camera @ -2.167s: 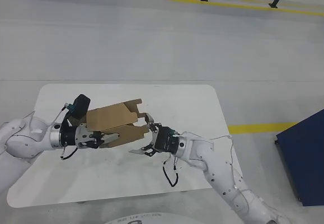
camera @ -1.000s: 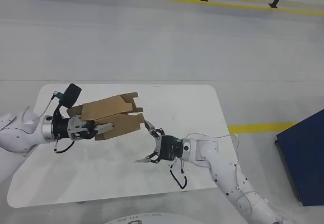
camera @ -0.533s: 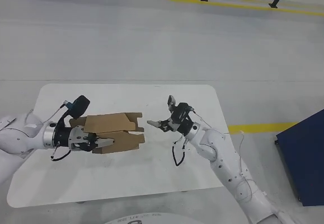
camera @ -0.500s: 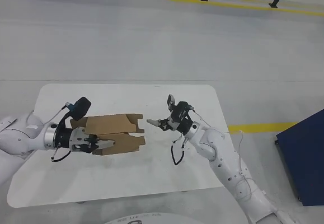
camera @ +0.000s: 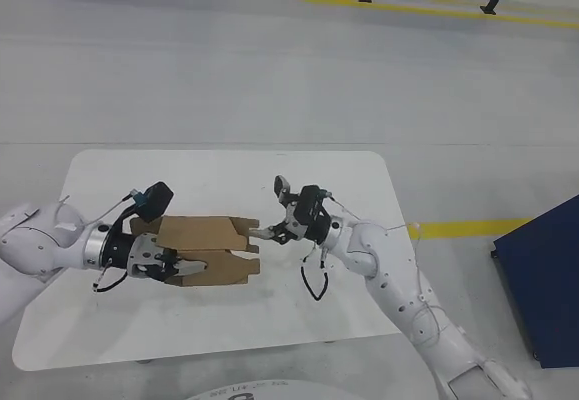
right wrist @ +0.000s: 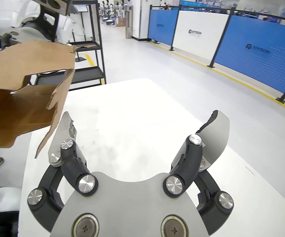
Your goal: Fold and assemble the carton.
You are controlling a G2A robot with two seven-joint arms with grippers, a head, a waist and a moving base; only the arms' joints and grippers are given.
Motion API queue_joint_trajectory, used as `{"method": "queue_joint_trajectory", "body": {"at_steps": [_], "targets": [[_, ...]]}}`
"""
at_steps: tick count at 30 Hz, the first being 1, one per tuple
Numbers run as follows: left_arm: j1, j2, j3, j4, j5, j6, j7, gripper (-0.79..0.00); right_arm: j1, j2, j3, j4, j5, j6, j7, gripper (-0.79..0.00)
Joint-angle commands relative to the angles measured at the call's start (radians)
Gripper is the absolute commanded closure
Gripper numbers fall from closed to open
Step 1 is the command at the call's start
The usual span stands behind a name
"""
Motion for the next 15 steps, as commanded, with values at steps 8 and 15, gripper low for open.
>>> {"method": "queue_joint_trajectory", "body": {"at_steps": [8,15], "targets": [[-0.016,-0.011,0.016,0.001,-0.005,0.0,0.0,0.0,0.037,-0.007,-0.045,0.014,0.01,-0.091,0.011,-0.785],[-0.023,-0.024,0.004,0.013,-0.02,0.0,0.0,0.0,0.052,-0.011,-0.055,0.026,0.016,-0.094,0.017,-0.785]]}}
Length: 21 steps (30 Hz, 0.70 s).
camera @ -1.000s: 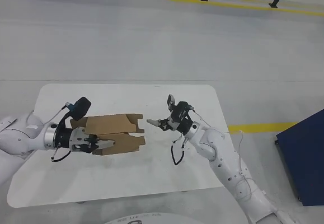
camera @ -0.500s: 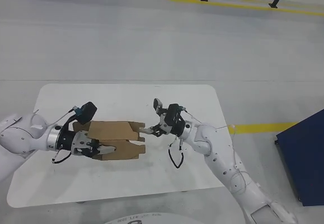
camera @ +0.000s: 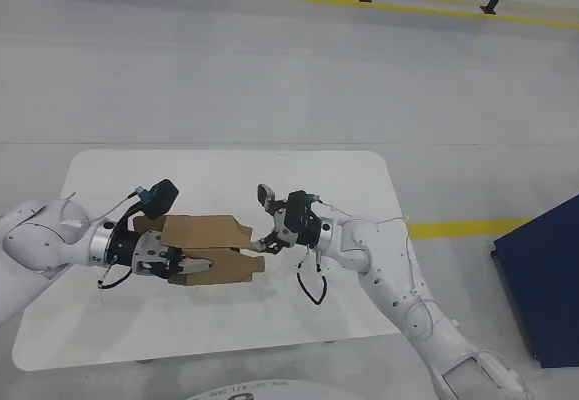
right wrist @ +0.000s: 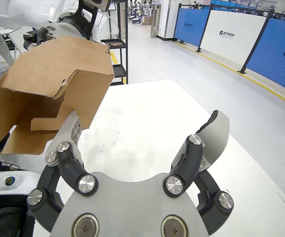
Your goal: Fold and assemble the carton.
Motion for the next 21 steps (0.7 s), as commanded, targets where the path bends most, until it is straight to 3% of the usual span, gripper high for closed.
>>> {"method": "queue_joint_trajectory", "body": {"at_steps": [1,13,21], "targets": [[0.003,-0.002,-0.017,0.004,-0.014,0.0,0.0,0.0,0.001,0.0,0.001,0.004,0.005,-0.001,0.0,-0.785],[0.032,-0.019,-0.055,0.004,-0.033,0.0,0.0,0.0,0.012,-0.005,-0.015,0.005,0.011,-0.01,0.013,-0.785],[0.068,-0.039,-0.14,0.039,-0.075,0.0,0.0,0.0,0.013,-0.006,-0.012,0.007,0.017,-0.018,0.011,-0.785]]}}
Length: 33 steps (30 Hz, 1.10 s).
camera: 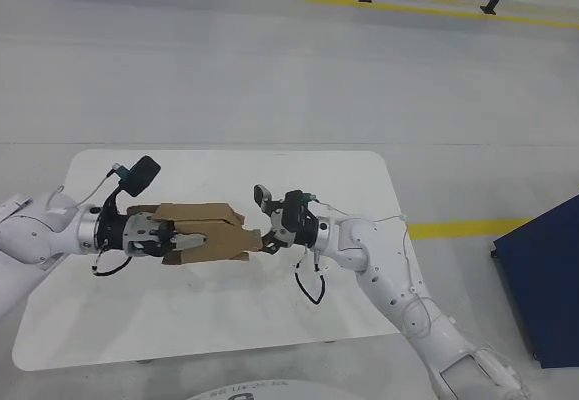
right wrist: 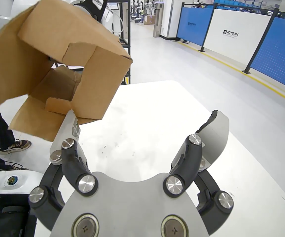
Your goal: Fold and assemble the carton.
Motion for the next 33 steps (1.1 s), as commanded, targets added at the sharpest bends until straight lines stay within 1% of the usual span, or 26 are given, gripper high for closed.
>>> {"method": "queue_joint_trajectory", "body": {"at_steps": [1,5,10,12,13,14,15,19,23,26,29,31,33], "targets": [[0.011,-0.005,-0.014,0.0,0.004,0.0,0.0,0.0,-0.002,0.0,0.001,-0.002,-0.001,-0.002,0.0,-0.785],[0.024,-0.016,-0.016,-0.001,0.025,0.0,0.0,0.0,-0.003,-0.001,0.0,-0.004,-0.001,0.003,0.003,-0.785],[0.014,-0.025,0.02,-0.014,0.071,0.0,0.0,0.0,-0.003,-0.001,0.003,-0.001,0.002,0.007,0.002,-0.785],[0.009,-0.026,0.026,-0.014,0.073,0.0,0.0,0.0,-0.006,-0.001,0.014,0.001,-0.002,0.027,-0.002,-0.785],[0.005,-0.025,0.026,-0.015,0.078,0.0,0.0,0.0,-0.013,0.0,0.027,-0.002,-0.011,0.056,-0.006,-0.785],[0.003,-0.025,0.028,-0.018,0.087,0.0,0.0,0.0,-0.027,0.003,0.042,-0.013,-0.019,0.077,-0.02,-0.785],[0.002,-0.023,0.029,-0.023,0.095,0.0,0.0,0.0,-0.048,0.006,0.061,-0.024,-0.02,0.075,-0.048,-0.785],[0.003,-0.015,0.032,-0.031,0.135,0.0,0.0,0.0,-0.147,0.027,0.172,-0.054,-0.044,0.025,-0.174,-0.785],[-0.002,-0.012,0.025,-0.027,0.198,0.0,0.0,0.0,-0.224,0.038,0.223,-0.111,-0.104,0.011,-0.232,-0.785],[0.003,-0.015,0.007,-0.037,0.242,0.0,0.009,0.0,-0.242,0.038,0.216,-0.143,-0.145,0.032,-0.216,-0.785],[0.014,-0.017,-0.008,-0.051,0.294,0.0,0.032,0.0,-0.231,0.034,0.196,-0.149,-0.149,0.075,-0.173,-0.785],[0.023,-0.018,-0.014,-0.055,0.322,0.0,0.049,0.0,-0.221,0.03,0.179,-0.154,-0.153,0.122,-0.137,-0.785],[0.029,-0.017,-0.015,-0.06,0.348,0.0,0.059,0.0,-0.209,0.026,0.157,-0.163,-0.159,0.14,-0.104,-0.785]]}}
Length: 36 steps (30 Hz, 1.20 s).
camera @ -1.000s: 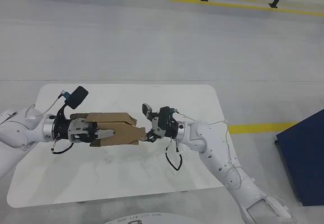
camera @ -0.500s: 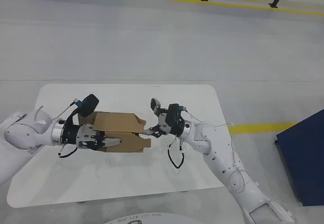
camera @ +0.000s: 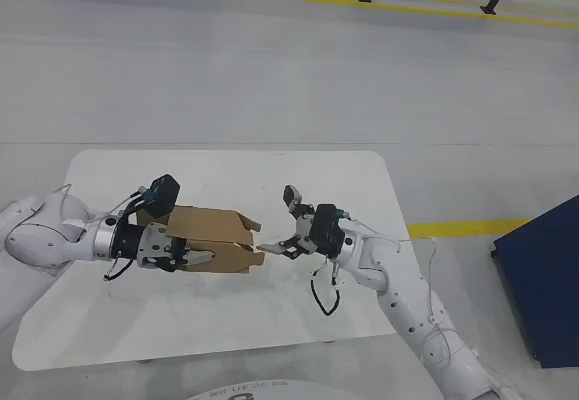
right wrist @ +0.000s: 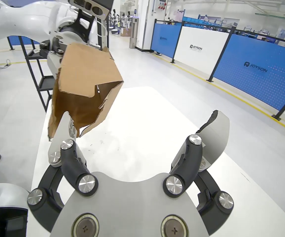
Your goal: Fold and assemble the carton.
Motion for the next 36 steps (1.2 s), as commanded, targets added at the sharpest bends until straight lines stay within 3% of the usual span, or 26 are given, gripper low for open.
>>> {"method": "queue_joint_trajectory", "body": {"at_steps": [1,20,21,22,23,29,32,33,36], "targets": [[0.006,0.001,0.001,-0.004,0.026,0.0,0.01,0.0,0.012,-0.003,-0.022,-0.007,-0.005,0.012,0.028,-0.785],[-0.032,0.001,0.078,0.017,0.137,0.0,0.08,0.0,0.048,-0.015,-0.061,0.017,0.014,0.034,0.039,-0.785],[-0.036,0.001,0.08,0.019,0.149,0.0,0.088,0.0,0.048,-0.015,-0.062,0.016,0.015,0.034,0.043,-0.702],[-0.038,0.002,0.082,0.02,0.158,0.0,0.101,0.0,0.049,-0.015,-0.063,0.016,0.015,0.035,0.045,-0.514],[-0.039,0.002,0.085,0.019,0.168,0.0,0.112,0.0,0.049,-0.015,-0.064,0.016,0.018,0.033,0.047,-0.388],[-0.046,0.007,0.096,0.028,0.228,0.0,0.201,0.0,0.047,-0.014,-0.058,0.016,0.034,0.014,0.048,-0.36],[-0.049,0.011,0.113,0.034,0.252,0.0,0.224,0.0,0.043,-0.014,-0.058,0.009,0.027,0.017,0.049,-0.391],[-0.051,0.012,0.12,0.038,0.257,0.0,0.23,0.0,0.042,-0.015,-0.06,0.005,0.022,0.018,0.051,-0.508],[-0.062,0.014,0.139,0.056,0.263,0.0,0.244,0.0,0.04,-0.014,-0.064,-0.009,-0.014,0.034,0.056,-0.73]]}}
